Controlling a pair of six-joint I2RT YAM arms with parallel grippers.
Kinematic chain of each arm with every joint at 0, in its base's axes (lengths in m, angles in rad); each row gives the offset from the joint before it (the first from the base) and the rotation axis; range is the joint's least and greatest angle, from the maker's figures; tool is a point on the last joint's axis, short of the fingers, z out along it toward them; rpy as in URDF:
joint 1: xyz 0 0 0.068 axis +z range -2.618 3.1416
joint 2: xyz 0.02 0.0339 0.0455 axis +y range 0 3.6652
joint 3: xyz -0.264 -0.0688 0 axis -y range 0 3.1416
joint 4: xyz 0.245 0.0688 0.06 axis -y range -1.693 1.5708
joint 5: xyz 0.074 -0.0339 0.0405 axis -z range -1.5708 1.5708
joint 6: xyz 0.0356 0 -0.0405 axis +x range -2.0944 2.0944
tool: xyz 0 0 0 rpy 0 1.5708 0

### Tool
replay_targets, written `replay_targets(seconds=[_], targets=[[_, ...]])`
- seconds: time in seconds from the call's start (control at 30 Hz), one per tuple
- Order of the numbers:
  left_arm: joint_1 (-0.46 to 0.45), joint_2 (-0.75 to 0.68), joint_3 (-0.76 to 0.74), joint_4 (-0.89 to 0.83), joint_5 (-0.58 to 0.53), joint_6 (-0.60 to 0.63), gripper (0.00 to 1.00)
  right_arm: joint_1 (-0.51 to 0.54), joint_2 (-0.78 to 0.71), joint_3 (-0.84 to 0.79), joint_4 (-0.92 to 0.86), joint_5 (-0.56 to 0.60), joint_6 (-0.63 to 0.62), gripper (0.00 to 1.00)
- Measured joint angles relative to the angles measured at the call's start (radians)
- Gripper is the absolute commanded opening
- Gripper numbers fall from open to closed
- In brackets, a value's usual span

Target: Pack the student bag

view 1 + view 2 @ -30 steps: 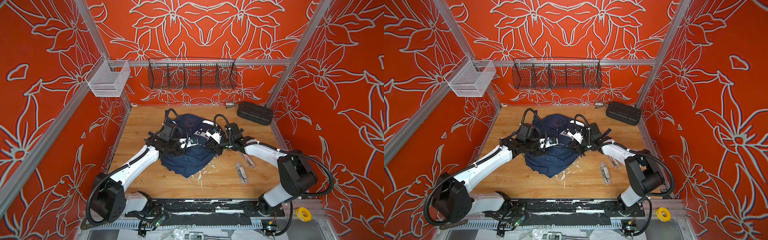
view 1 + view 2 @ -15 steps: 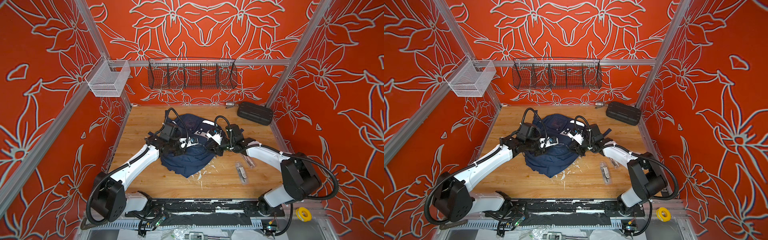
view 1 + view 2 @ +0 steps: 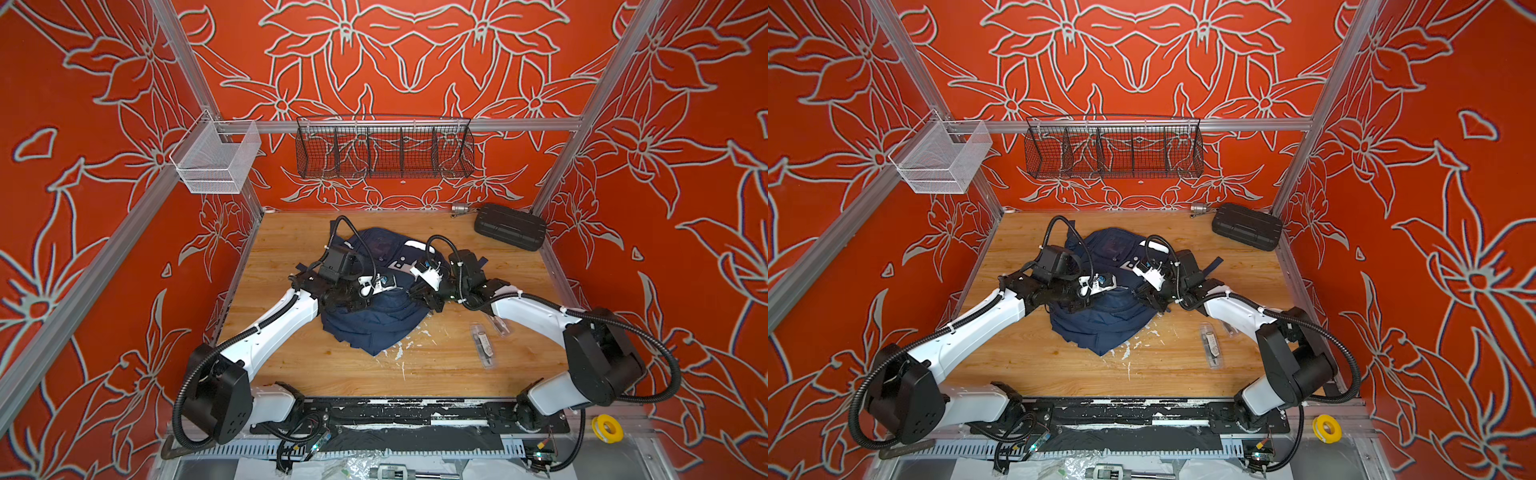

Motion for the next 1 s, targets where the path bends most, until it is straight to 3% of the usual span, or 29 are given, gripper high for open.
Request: replay_targets(seconds=[0.5,1.0], targets=[[0.0,0.021,0.027,-0.026,0.03,-0.043,0.0,0.071,-0.101,-0.079,0.075,0.249,-0.068,0.42],[0.0,0.03,0.037,-0.038,0.041,-0.056,0.0,0.1,-0.092,-0.092,0.104,0.282,-0.094,0.24]])
